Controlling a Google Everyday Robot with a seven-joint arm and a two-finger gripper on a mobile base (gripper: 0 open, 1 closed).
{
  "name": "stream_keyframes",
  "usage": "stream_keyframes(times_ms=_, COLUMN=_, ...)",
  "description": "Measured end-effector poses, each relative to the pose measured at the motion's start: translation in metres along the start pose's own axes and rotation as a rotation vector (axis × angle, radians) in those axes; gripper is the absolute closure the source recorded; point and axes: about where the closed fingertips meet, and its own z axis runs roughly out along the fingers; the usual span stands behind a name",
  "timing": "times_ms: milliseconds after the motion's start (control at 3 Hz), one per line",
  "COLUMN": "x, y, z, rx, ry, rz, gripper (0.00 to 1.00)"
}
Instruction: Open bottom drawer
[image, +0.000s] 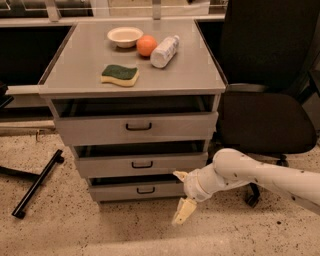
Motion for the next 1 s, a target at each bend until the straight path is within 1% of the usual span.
stream_keyframes(times_ms=333, x=0.025, y=-0.012, z=0.031, rx=0.013, ry=-0.019, rz=0.002, gripper=0.00)
stream_keyframes(times_ms=667, x=0.083, y=-0.047, z=0.080, rx=0.086, ry=0.024, rz=0.024, gripper=0.00)
stream_keyframes(times_ms=1000, x=0.134, y=-0.074, z=0.112, rx=0.176, ry=0.056, rz=0.061, gripper=0.00)
